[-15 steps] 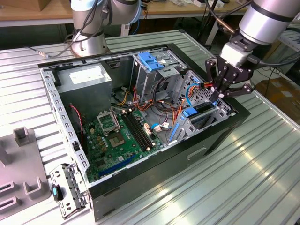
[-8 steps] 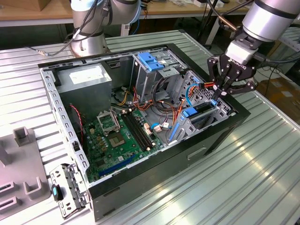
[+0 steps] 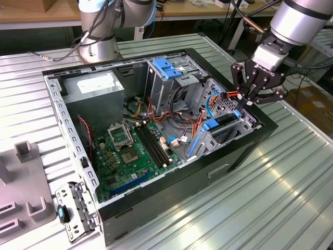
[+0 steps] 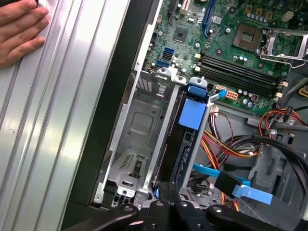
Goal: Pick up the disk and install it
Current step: 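Insert the first disk wire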
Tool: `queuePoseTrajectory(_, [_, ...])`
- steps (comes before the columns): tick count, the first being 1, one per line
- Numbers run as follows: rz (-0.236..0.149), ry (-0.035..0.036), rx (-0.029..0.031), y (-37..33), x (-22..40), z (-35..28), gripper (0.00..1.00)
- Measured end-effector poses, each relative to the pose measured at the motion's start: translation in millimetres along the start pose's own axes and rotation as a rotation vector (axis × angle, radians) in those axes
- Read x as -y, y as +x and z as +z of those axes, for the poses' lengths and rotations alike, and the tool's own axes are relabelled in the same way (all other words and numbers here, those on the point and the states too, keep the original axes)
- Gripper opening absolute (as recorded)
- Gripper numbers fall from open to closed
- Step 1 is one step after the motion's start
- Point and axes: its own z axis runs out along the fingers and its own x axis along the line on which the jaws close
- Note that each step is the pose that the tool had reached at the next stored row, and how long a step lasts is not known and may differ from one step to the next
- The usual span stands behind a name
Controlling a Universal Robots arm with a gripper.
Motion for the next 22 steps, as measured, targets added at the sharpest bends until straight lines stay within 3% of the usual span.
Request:
queuePoseTrajectory(5, [-0.052, 0.0001, -0.0003, 0.7, 3.7, 0.0, 0.11])
queuePoseTrajectory(12, [-0.061, -0.0006, -0.0024, -10.4, 12.6, -0.6, 0.11])
queuePoseTrajectory(19, [-0.073, -0.0018, -0.0024, -12.4, 14.5, -11.9, 0.11])
queuePoseTrajectory(22, [-0.073, -0.0018, -0.0020, -12.5, 14.7, -12.2, 0.11])
